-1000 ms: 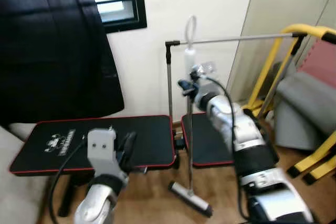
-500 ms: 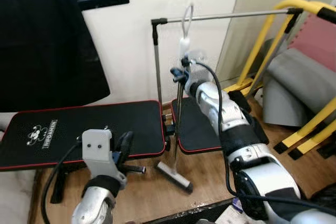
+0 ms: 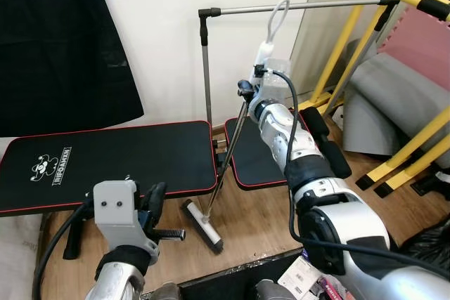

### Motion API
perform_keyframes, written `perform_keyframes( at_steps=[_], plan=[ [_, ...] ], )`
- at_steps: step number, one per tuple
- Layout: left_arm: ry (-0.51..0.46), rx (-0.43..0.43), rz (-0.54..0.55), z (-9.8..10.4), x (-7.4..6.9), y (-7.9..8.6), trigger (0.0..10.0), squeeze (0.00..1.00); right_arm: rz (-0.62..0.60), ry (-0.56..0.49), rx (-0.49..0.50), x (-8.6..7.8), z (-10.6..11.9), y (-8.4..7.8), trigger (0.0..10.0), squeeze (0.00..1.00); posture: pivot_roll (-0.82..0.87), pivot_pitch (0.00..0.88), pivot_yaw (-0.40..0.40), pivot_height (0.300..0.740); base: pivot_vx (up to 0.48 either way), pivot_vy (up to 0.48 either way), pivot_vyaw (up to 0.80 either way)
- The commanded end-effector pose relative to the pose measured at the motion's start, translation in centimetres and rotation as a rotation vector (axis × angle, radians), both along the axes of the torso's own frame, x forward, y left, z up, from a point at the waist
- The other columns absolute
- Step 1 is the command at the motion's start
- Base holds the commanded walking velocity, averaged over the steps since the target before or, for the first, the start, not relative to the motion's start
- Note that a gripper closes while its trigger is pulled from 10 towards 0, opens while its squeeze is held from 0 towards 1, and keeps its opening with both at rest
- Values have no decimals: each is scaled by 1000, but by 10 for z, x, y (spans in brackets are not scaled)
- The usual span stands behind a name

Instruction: Sweep floor

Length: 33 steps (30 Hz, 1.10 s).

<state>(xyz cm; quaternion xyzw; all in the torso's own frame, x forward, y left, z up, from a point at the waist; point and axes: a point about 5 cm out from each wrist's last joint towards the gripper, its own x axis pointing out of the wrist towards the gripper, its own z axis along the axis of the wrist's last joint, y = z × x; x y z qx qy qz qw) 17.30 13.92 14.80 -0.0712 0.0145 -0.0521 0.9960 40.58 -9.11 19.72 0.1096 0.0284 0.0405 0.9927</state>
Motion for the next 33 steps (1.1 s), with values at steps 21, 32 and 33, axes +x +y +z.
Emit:
perform_keyframes(
  at_steps=[21,32,33],
  plan=[
    [29,-4,3,1,-4,0,10000,0,-77,8,-58,4,-4,-12,10000,1000,75,239,-46,740,0,0,0],
    [28,1,-3,0,1,1,10000,0,-67,25,-66,0,-13,-30,10000,1000,65,220,-38,740,0,0,0],
    [28,2,-2,0,1,1,10000,0,-42,29,-67,-4,-18,-34,10000,780,63,215,-39,740,0,0,0]
  ],
)
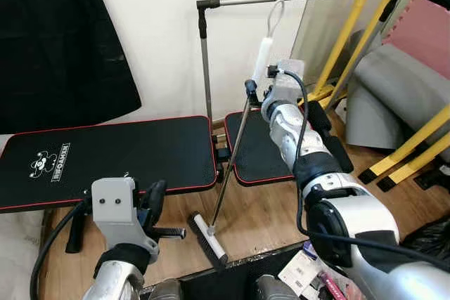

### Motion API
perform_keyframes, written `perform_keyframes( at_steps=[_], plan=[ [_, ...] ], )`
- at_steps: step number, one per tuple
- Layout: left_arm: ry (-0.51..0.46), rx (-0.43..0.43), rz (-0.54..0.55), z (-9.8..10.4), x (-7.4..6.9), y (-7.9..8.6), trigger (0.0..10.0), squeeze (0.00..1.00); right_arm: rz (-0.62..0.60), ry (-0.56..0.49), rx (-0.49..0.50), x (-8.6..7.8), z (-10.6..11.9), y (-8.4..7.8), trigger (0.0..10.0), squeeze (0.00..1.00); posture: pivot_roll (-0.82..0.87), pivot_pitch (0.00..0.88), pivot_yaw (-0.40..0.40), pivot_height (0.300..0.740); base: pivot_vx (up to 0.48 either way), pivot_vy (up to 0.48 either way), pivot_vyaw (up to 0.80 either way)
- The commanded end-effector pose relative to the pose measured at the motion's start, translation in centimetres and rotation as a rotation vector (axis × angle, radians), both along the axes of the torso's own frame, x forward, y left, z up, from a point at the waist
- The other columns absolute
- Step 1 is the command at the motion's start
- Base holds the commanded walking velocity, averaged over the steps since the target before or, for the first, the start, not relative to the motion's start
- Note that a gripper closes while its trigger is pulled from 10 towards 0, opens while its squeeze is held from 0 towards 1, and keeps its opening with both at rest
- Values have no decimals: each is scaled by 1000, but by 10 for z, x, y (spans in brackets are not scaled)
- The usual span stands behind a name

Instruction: Sweep floor

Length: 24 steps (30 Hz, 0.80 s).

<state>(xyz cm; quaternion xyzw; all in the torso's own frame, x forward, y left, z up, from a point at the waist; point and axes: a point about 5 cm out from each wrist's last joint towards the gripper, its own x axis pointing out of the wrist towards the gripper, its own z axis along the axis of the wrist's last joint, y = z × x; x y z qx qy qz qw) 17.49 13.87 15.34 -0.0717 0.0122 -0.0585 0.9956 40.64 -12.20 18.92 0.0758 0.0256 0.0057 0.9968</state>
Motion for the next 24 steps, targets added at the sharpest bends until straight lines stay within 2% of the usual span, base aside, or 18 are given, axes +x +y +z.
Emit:
perform_keyframes(
  at_steps=[1,5,6,8,9,13,21,22,23,24],
  plan=[
    [33,3,11,-6,0,1,10000,0,40,29,8,-6,-12,-4,10000,569,62,214,-38,740,0,0,0],
    [33,4,11,-6,0,1,10000,0,51,27,11,-8,-14,-5,10000,569,61,213,-38,740,0,0,0],
    [33,3,11,-6,0,2,10000,0,71,19,11,-11,-16,-7,10000,0,57,210,-37,740,0,0,0],
    [34,4,11,-7,2,2,10000,0,126,5,6,-24,-21,-12,10000,0,43,198,-34,740,0,0,0],
    [34,4,11,-7,2,2,10000,0,126,5,6,-24,-21,-12,10000,0,43,198,-34,740,0,0,0],
    [37,0,28,-10,8,6,10000,0,248,-18,-10,-59,-32,-13,10000,0,23,172,-29,740,0,0,0],
    [33,18,46,-14,15,9,10000,0,306,-16,-49,-83,-45,-20,10000,0,23,128,-29,740,0,0,0],
    [31,16,34,-14,17,10,10000,0,343,-41,-105,-92,-46,-21,10000,0,14,101,-25,740,319,0,0],
    [31,16,34,-14,17,10,10000,0,343,-41,-105,-92,-46,-21,10000,0,14,101,-25,740,319,0,0],
    [30,34,20,-16,19,11,10000,0,359,-53,-133,-100,-47,-22,10000,0,9,91,-22,740,480,0,0]
  ],
)
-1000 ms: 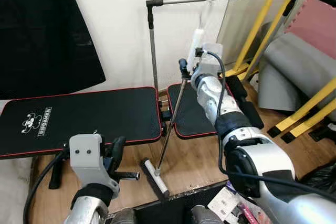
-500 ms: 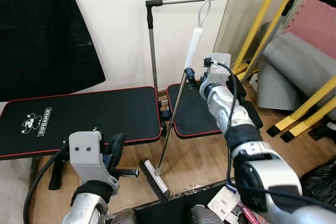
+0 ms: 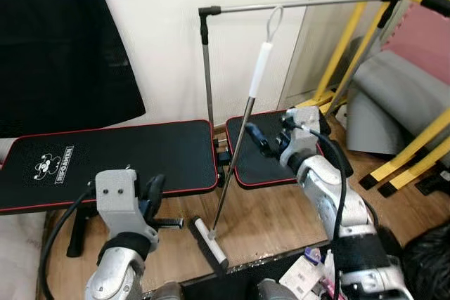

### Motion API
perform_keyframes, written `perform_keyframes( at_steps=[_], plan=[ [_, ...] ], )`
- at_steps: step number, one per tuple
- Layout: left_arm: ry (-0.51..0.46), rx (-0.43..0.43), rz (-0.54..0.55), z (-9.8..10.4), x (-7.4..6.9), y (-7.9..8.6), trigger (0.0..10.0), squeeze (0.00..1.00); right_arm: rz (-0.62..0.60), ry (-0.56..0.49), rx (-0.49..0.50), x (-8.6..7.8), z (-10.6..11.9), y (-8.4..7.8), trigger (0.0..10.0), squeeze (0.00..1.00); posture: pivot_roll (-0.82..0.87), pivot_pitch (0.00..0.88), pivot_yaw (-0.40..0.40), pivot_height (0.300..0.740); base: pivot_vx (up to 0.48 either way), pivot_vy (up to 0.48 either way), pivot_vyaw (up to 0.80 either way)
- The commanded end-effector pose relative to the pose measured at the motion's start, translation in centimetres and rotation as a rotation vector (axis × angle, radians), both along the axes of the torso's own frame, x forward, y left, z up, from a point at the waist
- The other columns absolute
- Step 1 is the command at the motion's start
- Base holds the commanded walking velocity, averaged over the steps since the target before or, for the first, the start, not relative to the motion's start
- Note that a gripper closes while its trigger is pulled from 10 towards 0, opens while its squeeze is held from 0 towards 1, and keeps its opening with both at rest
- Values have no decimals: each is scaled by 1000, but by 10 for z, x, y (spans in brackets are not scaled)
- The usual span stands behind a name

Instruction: Sweep floor

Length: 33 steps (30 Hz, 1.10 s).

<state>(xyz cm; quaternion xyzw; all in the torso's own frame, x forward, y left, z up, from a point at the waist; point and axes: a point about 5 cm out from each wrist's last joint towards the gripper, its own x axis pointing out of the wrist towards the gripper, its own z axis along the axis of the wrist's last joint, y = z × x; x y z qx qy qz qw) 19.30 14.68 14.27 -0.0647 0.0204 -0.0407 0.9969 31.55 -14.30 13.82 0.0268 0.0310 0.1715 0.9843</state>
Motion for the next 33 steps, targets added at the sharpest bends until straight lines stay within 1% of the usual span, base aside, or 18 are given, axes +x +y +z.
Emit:
perform_keyframes(
  at_steps=[1,2,3,4,6,7,10,13,15,17,19,21,26,28,33],
  plan=[
    [12,18,-15,-5,0,2,10000,0,25,-44,-39,-9,4,-1,10000,0,9,91,-22,740,480,0,0],
    [18,40,-20,-10,5,6,10000,0,50,-57,-79,-21,-1,-5,10000,0,-1,68,-17,740,0,0,0],
    [26,71,-23,-12,7,8,10000,0,59,-60,-92,-26,-3,-6,10000,0,-1,68,-17,740,0,0,0],
    [26,71,-23,-12,7,8,10000,0,59,-60,-92,-26,-3,-6,10000,0,-1,68,-17,740,0,0,0],
    [38,134,-36,-17,11,10,10000,0,64,-52,-116,-34,-6,-8,10000,0,-4,55,-19,740,0,0,0],
    [39,153,-54,-19,13,10,10000,0,58,-49,-124,-37,-8,-10,10000,0,-7,43,-17,740,0,0,0],
    [43,174,-109,-25,13,5,10000,0,34,-41,-156,-44,-15,-16,10000,0,-16,18,-10,740,0,0,0],
    [42,170,-117,-27,13,2,10000,0,23,-38,-153,-45,-17,-17,10000,0,-20,8,-6,740,0,0,0],
    [40,148,-104,-30,13,1,10000,0,10,-29,-142,-44,-19,-17,10000,0,-21,0,-2,740,0,0,0],
    [28,128,-79,-32,15,4,10000,0,21,-20,-136,-43,-22,-14,10000,0,-20,0,1,740,0,0,0],
    [28,128,-79,-32,15,4,10000,0,21,-20,-136,-43,-22,-14,10000,0,-20,0,1,740,0,0,0],
    [8,144,-51,-33,18,6,10000,0,31,0,-157,-42,-26,-13,10000,0,-14,0,-5,740,0,0,0],
    [3,137,-31,-35,20,7,10000,0,48,-1,-130,-39,-27,-11,10000,0,0,0,0,740,0,0,0],
    [1,137,-29,-36,21,8,10000,0,52,0,-128,-38,-27,-10,10000,0,-11,0,-13,740,0,0,0],
    [-9,134,-28,-37,25,8,10000,0,48,5,-138,-34,-27,-10,10000,0,-14,0,-15,740,0,0,0]
  ],
)
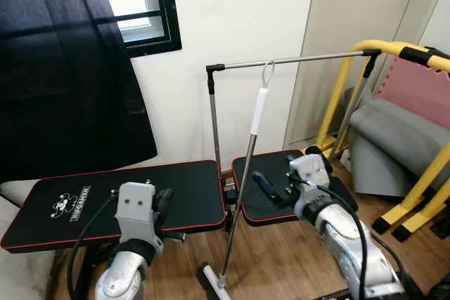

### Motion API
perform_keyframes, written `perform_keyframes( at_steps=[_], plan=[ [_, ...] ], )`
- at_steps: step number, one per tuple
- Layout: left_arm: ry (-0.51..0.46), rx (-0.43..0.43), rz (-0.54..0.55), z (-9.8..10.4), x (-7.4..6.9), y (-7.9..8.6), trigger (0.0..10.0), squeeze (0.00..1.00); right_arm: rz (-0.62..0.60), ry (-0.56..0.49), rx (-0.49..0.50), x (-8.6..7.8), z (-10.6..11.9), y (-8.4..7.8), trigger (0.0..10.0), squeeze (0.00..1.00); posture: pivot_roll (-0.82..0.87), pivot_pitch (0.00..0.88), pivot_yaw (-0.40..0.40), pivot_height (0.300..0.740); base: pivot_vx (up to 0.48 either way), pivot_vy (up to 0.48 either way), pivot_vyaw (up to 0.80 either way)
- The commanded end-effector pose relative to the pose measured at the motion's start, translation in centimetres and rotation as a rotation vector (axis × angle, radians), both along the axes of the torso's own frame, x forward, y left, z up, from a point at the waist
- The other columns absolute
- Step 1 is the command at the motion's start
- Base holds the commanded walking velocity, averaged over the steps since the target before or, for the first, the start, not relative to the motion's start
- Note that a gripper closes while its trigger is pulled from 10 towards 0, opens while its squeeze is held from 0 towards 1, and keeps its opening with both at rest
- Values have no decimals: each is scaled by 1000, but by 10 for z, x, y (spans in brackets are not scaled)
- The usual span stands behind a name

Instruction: Sweep floor

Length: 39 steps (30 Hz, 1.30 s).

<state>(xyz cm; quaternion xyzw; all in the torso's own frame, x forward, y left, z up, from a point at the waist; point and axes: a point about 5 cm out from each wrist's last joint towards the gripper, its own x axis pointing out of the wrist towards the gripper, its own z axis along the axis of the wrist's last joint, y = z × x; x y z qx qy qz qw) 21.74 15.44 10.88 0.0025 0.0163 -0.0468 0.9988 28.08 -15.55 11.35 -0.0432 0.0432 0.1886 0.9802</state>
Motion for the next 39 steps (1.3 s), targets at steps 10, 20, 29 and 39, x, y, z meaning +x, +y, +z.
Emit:
perform_keyframes(
  at_steps=[10,20,29,39],
  plan=[
    [-5,-7,-24,-5,4,-1,10000,0,8,15,-12,3,-4,1,10000,0,-19,0,-17,740,0,0,0],
    [-14,-8,-21,-6,6,-1,10000,0,9,18,-17,6,-5,1,10000,0,-18,0,-21,740,0,0,0],
    [-16,-5,-21,-6,6,0,10000,0,5,19,-16,6,-5,2,10000,0,-16,0,-17,740,0,0,0],
    [-17,-9,-19,-6,4,0,10000,0,6,21,-11,4,-5,2,10000,0,-13,0,-15,740,0,0,0]
  ],
)
